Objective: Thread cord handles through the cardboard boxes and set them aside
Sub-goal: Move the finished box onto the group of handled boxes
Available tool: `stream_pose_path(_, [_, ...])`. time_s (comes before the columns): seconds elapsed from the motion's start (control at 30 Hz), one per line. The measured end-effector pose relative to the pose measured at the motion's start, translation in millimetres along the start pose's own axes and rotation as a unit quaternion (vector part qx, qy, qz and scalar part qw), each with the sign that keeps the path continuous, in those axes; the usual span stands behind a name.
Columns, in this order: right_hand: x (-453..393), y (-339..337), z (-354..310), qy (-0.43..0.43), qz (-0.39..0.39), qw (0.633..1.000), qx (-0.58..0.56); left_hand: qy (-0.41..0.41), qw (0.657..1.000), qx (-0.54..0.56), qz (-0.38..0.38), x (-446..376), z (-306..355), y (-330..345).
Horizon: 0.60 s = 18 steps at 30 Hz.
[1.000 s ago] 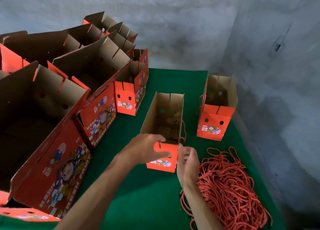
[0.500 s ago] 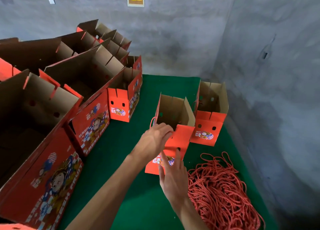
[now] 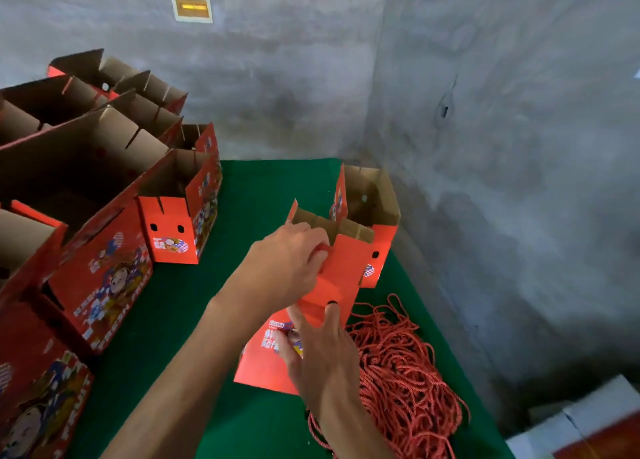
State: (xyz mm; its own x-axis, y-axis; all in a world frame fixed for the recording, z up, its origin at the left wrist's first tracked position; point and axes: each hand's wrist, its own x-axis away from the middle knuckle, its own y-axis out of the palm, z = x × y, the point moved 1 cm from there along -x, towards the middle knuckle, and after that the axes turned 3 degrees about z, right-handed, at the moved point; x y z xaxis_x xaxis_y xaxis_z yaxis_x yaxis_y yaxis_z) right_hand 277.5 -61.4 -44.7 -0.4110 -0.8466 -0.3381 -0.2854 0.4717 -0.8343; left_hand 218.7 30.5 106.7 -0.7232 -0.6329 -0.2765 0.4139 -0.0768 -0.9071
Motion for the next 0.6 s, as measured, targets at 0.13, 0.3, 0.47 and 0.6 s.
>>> stream_pose_path(0.13, [2.2, -15.7, -7.0, -0.004, -0.011, 1.0, -0.005, -0.005, 1.0, -0.013, -0.024, -6.5, 9.0, -10.1])
stream_pose_path(0.3, [5.1, -29.8, -9.0, -0.019, 0.049, 0.999, 0.015, -0.003, 0.999, 0.002, -0.032, -8.5, 14.0, -15.6])
stream_pose_path(0.47, [11.0, -38.7, -12.2, -0.023, 0.046, 0.999, 0.015, 0.009, 0.999, 0.003, -0.032, -3.8, 19.2, -18.2])
stream_pose_path(0.6, [21.8, -45.3, -19.3, -0.028, 0.054, 0.998, 0.019, -0.002, 0.999, 0.004, -0.05, 1.1, 19.9, -22.5])
